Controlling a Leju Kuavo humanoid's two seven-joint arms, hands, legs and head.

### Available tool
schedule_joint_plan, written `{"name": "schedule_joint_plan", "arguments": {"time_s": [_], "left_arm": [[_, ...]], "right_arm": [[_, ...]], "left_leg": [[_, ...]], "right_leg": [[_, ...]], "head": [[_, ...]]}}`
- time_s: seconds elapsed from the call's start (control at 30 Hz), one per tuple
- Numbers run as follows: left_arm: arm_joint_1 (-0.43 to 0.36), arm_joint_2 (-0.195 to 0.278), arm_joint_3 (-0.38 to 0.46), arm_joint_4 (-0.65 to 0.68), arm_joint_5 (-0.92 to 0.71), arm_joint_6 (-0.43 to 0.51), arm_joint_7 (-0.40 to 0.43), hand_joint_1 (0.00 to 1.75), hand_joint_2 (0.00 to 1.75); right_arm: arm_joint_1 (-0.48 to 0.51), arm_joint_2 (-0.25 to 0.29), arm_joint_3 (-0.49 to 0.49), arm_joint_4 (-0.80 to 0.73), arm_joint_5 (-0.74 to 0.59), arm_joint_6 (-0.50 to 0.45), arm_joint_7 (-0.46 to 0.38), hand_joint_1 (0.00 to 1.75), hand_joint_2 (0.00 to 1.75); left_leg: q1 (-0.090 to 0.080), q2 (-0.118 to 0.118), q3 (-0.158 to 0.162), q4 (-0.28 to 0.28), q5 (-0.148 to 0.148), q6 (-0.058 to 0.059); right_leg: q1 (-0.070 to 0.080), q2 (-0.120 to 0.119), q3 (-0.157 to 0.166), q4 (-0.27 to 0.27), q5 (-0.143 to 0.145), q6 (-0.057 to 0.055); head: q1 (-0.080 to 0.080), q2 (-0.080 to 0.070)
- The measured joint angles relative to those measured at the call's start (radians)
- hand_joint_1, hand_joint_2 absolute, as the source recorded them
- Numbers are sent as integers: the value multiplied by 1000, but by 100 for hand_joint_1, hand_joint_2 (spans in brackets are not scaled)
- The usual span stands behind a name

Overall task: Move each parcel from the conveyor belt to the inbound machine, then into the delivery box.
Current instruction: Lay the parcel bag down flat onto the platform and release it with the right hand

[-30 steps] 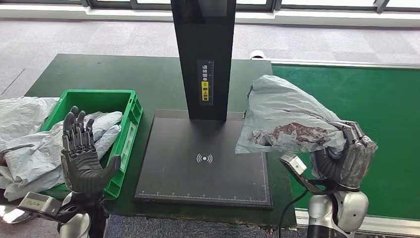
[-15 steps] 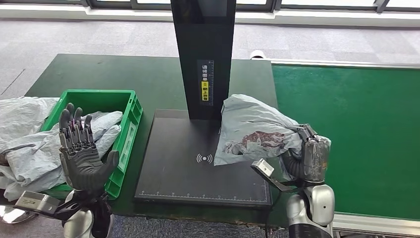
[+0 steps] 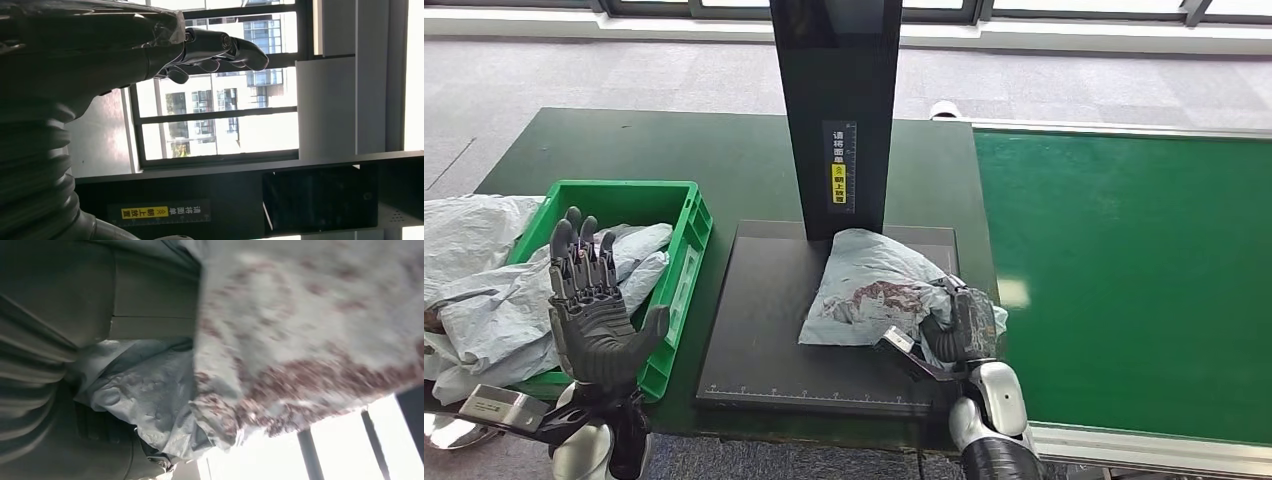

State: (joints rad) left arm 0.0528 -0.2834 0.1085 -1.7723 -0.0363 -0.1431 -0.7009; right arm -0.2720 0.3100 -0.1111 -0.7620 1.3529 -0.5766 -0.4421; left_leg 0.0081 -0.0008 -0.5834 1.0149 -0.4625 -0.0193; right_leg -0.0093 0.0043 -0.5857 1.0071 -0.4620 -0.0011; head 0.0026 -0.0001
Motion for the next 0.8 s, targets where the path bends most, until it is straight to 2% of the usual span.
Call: {"name": "schedule_joint_plan", "arguments": {"time_s": [0.33, 0.37, 0.47, 0.5, 0.6, 0.73, 0.8], "left_arm": [[0, 0, 0, 0, 0, 0, 0, 0, 175], [0, 0, 0, 0, 0, 0, 0, 0, 175], [0, 0, 0, 0, 0, -1, 0, 0, 175], [0, 0, 0, 0, 0, -1, 0, 0, 175], [0, 0, 0, 0, -2, -3, 0, 0, 175], [-1, 0, 0, 0, -3, -3, 0, 0, 175], [-1, 0, 0, 0, -4, -2, 0, 0, 175]], "right_arm": [[-63, -3, 16, 144, -23, 10, -13, 174, 175], [-66, -4, 18, 151, -24, 9, -13, 139, 175], [-75, -7, 26, 171, -32, 8, -7, 9, 175], [-78, -8, 27, 177, -36, 15, -1, 0, 175], [-92, -11, 29, 194, -66, 60, -6, 0, 175], [-101, -15, 29, 204, -140, 105, -73, 0, 0], [-102, -17, 29, 205, -193, 126, -121, 0, 0]], "left_leg": [[0, 1, 2, 0, 0, 0], [0, 1, 2, 0, 0, 0], [0, 1, 3, 0, 0, 0], [0, 1, 3, 0, 0, 0], [0, 1, 4, 0, 0, -1], [0, 1, 6, 0, 0, -1], [0, 1, 6, 0, 0, -1]], "right_leg": [[0, 0, 1, 0, 0, 0], [0, 0, 1, 0, 0, 0], [1, 0, 2, 0, 0, 0], [1, 0, 2, 0, 0, 0], [1, 1, 3, 0, 0, 0], [1, 1, 5, 0, 0, 0], [1, 1, 5, 0, 0, 0]], "head": [[0, 0], [0, 0], [0, 0], [0, 0], [0, 0], [0, 0], [0, 0]]}}
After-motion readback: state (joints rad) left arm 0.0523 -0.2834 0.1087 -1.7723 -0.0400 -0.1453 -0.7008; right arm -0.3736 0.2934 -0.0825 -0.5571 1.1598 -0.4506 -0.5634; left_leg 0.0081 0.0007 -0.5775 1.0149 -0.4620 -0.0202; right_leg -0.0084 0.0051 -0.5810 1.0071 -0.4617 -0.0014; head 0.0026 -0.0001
